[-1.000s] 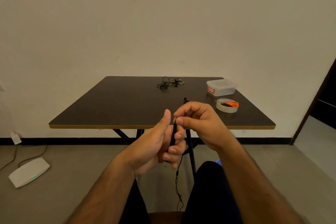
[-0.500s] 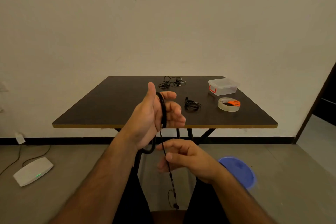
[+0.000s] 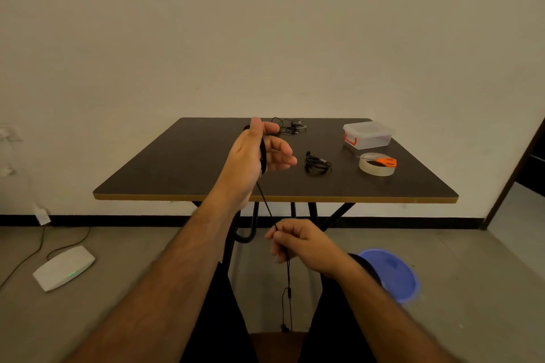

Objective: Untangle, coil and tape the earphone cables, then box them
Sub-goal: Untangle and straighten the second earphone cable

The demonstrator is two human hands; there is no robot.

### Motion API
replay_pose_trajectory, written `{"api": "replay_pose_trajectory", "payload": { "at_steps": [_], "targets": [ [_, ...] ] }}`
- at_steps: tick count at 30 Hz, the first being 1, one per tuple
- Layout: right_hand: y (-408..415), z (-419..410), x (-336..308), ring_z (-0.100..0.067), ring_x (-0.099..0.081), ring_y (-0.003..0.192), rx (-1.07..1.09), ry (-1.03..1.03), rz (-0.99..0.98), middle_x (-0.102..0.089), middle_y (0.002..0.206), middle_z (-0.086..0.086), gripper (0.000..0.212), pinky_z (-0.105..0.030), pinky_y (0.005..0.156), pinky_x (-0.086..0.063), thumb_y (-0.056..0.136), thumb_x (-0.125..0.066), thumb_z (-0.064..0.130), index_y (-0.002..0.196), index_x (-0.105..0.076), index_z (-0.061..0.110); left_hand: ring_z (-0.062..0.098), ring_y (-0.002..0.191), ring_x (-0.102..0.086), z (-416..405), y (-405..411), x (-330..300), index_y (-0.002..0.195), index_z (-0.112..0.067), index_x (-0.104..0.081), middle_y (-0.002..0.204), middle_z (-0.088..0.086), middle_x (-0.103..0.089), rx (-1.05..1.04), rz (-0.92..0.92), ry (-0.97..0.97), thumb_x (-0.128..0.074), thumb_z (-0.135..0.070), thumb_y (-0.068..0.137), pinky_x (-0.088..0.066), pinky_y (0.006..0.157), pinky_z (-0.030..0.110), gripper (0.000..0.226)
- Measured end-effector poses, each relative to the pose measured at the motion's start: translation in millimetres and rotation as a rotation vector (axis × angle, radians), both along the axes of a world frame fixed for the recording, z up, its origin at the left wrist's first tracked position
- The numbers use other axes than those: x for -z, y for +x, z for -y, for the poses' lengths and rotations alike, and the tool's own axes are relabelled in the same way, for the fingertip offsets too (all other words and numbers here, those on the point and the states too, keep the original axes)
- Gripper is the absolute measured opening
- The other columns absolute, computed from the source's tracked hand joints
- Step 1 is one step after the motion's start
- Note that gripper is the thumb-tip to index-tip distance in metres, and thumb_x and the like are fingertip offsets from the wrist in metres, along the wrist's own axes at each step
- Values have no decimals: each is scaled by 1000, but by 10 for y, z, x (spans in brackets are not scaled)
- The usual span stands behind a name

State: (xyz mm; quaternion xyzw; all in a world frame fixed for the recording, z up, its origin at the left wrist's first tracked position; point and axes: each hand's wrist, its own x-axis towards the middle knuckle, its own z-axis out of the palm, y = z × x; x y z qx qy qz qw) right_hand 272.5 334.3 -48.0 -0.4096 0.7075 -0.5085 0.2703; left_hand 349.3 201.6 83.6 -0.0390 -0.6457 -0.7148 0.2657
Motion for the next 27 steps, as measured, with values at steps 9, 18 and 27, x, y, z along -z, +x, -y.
{"api": "replay_pose_trajectory", "payload": {
  "at_steps": [9, 18, 27],
  "targets": [
    [-313, 368, 159, -15, -69, 80, 221, -103, -20, -71, 86, -5, 17, -27, 79, -57, 101, -49, 13, 100, -66, 15, 21, 69, -68, 37, -181, -11, 105, -13, -53, 74, 3, -69, 39, 56, 16, -18, -42, 106, -56, 71, 39, 45],
    [-396, 456, 281, -2, -63, 93, 304, 55, -198, -69, 94, 9, 15, -27, 89, -51, 99, -55, 20, 100, -70, 19, 21, 64, -61, -55, -153, 221, 95, -14, -52, 74, 5, -62, 157, 166, 77, -26, -32, 109, -54, 68, 39, 34],
    [-206, 196, -145, -5, -62, 67, 75, 75, -105, -64, 77, 2, 20, -24, 71, -54, 103, -48, 22, 105, -67, 17, 20, 65, -65, 117, -168, -165, 94, -14, -50, 72, 3, -66, 55, 38, -17, -23, -33, 109, -55, 68, 38, 36]
  ]
}}
